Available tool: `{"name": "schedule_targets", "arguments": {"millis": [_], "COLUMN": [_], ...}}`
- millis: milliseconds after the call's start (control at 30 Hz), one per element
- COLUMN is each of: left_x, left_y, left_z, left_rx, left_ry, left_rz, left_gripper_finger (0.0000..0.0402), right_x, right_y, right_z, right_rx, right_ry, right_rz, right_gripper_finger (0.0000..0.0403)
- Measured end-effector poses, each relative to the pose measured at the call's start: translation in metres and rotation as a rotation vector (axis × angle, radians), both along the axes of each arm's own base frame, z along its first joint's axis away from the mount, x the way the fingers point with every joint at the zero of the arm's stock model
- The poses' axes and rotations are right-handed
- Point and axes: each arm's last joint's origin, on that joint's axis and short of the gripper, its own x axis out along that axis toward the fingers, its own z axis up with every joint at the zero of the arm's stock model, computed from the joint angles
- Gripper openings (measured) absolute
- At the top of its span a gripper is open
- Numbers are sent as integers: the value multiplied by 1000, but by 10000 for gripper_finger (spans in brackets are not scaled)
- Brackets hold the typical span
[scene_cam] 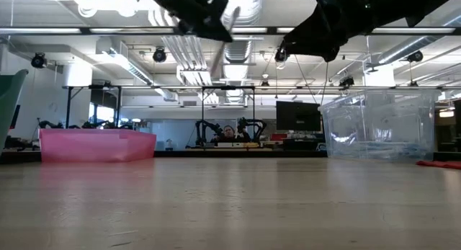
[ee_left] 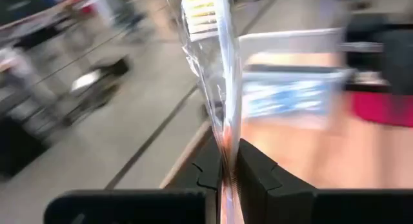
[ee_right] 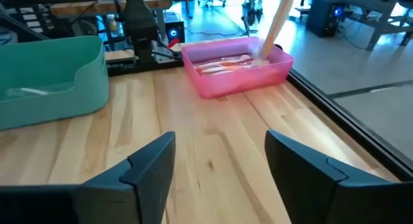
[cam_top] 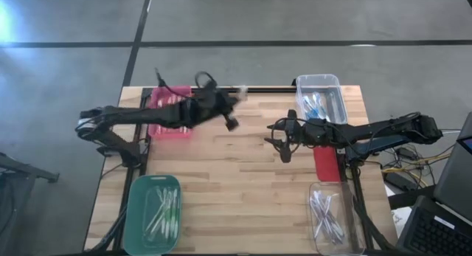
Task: Pick & Place Toothbrushes
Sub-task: Put the orange toothbrush into the pink bin
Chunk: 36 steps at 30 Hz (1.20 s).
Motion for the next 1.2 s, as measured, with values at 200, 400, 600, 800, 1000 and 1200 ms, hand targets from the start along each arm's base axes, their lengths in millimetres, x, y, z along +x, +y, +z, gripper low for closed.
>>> {"name": "schedule_targets", "arguments": {"millis": [200, 400, 600, 800, 1000, 1200], "left_x": [-53, -102, -134, -154, -169, -173], "left_y": [42, 74, 94, 109, 121, 131], "left_z": [17, 21, 14, 1, -13, -28], "left_rx": [-126, -295, -441, -623, -750, -827], "left_ry": [16, 28, 99, 184, 249, 319], "left_rz": [250, 497, 681, 785, 885, 970], "left_gripper_finger": [27, 27, 28, 28, 28, 28], "right_x": [0, 0, 0, -1, -1, -1], "right_y": [0, -1, -4, -5, -5, -5], "right_z": [0, 0, -1, -4, -4, -4], "right_rx": [10, 10, 9, 14, 16, 17], "right_ry": [-3, -3, -1, 11, 11, 11], "right_rz": [-14, -15, -33, -38, -38, -37], "right_gripper_finger": [255, 269, 276, 283, 292, 300]}}
